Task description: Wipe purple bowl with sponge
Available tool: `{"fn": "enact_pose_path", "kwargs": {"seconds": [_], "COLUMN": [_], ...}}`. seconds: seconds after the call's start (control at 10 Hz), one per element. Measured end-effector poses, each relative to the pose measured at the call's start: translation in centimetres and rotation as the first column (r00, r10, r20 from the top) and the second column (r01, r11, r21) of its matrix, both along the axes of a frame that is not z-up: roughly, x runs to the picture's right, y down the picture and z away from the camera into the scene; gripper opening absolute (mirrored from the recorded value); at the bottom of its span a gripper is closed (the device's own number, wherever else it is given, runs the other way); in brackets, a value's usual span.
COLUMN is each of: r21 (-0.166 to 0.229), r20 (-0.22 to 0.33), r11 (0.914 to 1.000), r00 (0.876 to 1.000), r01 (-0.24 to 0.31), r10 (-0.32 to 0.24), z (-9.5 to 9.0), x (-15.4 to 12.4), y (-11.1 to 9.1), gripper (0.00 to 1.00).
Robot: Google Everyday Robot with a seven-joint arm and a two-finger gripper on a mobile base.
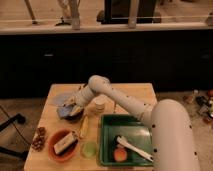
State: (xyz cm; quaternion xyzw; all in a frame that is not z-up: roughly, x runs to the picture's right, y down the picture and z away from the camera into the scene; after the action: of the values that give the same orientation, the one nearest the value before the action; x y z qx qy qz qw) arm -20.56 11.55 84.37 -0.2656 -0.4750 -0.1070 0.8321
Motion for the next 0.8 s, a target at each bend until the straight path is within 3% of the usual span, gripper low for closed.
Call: {"fn": "enact_pose_path", "kwargs": {"seconds": [0.3,0.8], "r21": [0.002,0.008], "r20": [-0.011,-0.072], "r11": [1.0000,0.9995], "r00": [1.000,0.997], "r01": [-0.008,-0.031], "r10": [0.008,0.032], "z": [-1.1,-0.2], "x": [1.2,3.8], "y": [0.7,0.0], "gripper": [0.00,0.00]}}
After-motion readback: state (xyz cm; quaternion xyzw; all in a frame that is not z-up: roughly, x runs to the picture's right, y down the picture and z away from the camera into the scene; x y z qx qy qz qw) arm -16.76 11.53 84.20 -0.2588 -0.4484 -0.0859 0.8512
